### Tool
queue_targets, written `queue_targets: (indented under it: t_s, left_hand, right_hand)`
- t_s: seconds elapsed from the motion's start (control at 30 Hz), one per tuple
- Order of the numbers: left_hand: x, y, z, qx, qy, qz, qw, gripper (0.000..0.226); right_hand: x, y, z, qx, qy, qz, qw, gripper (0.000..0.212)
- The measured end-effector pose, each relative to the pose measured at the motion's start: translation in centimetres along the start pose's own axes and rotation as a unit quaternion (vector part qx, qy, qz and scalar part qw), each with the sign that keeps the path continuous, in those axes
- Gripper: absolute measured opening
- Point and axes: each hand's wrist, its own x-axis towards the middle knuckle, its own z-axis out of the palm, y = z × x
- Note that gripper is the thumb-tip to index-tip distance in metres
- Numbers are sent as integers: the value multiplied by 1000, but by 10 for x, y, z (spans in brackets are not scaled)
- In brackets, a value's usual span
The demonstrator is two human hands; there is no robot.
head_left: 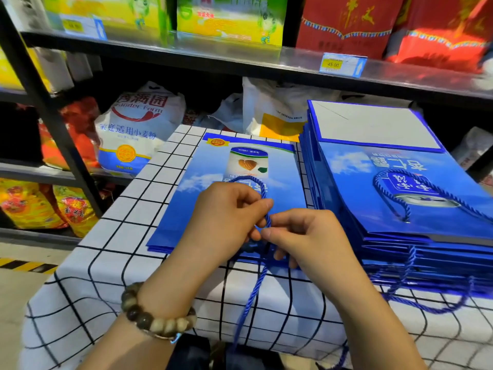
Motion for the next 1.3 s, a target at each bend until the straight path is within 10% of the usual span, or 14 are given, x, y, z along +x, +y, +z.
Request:
queue_targets:
  t_s: [0.13,0.27,0.43,0.83,1.03,1.3]
  left_hand:
    - [-5,-17,4,68,-18,56,996,16]
    - [-23,-44,-1,394,-141,136,898,87]
    - [-34,-49,-25,408,-155,121,891,122]
    - [-35,-57,-33,402,-93,233,881,65]
    - [-30,-48,-30,426,-40,269,863,40]
    - [-21,-40,-34,435,-30,250,865,43]
  right_hand:
    - [4,8,-7,-6,50,5,999,25]
    - [7,12,-6,-51,63,-4,997,39]
    - [7,16,-5,-54,47,13,997,25]
    - [2,18,-2,-89,-13,40,995,24]
    - [-3,11,-3,-281,-63,-45,957,11]
    - [-8,6,-8,-316,-136,-73,936,38]
